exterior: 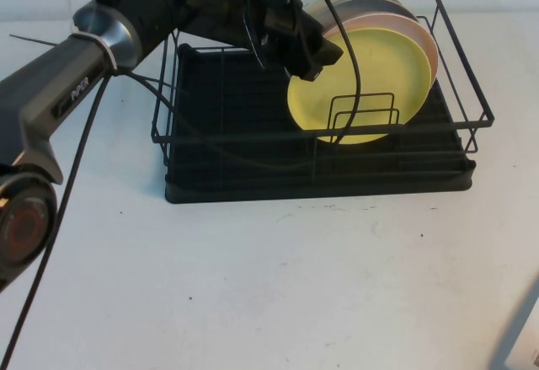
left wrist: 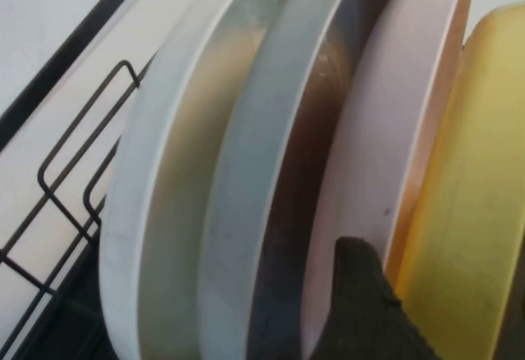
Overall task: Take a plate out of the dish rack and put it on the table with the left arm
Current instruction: Grasp the plate from the shelf
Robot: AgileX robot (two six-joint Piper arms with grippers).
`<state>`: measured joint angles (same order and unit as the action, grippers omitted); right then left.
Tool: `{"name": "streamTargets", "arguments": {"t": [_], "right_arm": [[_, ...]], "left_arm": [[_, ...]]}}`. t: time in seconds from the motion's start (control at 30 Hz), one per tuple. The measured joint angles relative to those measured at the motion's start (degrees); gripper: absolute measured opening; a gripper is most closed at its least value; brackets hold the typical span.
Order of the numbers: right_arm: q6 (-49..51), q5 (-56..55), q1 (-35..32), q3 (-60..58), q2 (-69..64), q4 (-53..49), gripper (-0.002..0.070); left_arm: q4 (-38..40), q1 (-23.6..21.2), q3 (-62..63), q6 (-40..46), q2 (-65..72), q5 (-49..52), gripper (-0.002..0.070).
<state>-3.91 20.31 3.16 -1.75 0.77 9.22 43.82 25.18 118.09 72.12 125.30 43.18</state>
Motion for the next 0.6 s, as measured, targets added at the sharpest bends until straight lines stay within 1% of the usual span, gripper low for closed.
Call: {"name": "streamTargets", "arguments": {"t": [0.17, 0.5, 0.6], "right_arm": [[0.0, 0.0, 0.0, 0.0, 0.0, 0.0, -0.0018], [0.0, 0.0, 0.0, 0.0, 0.0, 0.0, -0.0018], [0.0, 0.0, 0.0, 0.0, 0.0, 0.0, -0.0018]], "left_arm": [[2.83, 0.0, 0.0, 2.1, 1.24, -0.93, 0.0358], [3.24, 0.0, 0.0, 3.91, 1.63, -1.3, 0.0355], [3.13, 0.0, 0.09, 4.05, 1.63, -1.3, 0.0315]]}}
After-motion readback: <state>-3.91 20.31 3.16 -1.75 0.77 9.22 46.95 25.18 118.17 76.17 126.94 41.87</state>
